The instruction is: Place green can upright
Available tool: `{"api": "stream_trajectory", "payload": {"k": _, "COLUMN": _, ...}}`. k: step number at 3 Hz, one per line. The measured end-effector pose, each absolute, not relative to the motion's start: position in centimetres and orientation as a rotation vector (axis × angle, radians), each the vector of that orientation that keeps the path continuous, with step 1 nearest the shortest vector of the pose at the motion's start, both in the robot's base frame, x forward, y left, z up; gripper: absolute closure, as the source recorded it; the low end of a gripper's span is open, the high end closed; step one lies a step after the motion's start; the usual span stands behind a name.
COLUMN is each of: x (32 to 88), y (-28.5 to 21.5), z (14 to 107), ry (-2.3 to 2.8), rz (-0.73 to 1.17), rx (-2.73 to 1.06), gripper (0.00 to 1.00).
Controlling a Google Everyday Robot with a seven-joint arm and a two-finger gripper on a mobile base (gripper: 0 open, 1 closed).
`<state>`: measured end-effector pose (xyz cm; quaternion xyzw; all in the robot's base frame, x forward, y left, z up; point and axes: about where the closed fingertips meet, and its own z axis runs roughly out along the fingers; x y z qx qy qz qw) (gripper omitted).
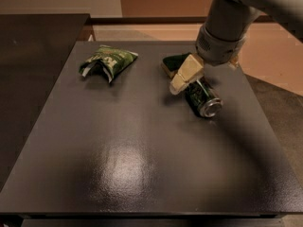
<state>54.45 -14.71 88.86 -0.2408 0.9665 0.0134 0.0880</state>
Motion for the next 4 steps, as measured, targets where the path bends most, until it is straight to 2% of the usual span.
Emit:
{"api": "stream_trajectory", "payload": {"k": 2, "x": 54.7, "y": -14.1, "z": 85.8, "ry": 3.027, "rz": 0.067, "rx": -0.263, "gripper": 0.00}}
{"api": "stream_trajectory", "payload": {"k": 3, "x": 54.4, "y": -14.1, "z": 85.2, "ry": 3.044, "rz": 0.027, "rx": -0.174, "gripper": 0.16}}
{"api": "stream_trajectory", "payload": {"k": 4, "x": 54.2, "y": -13.9, "z": 85.2, "ry": 3.041, "rz": -0.009, "rx": -0.158, "gripper": 0.41}}
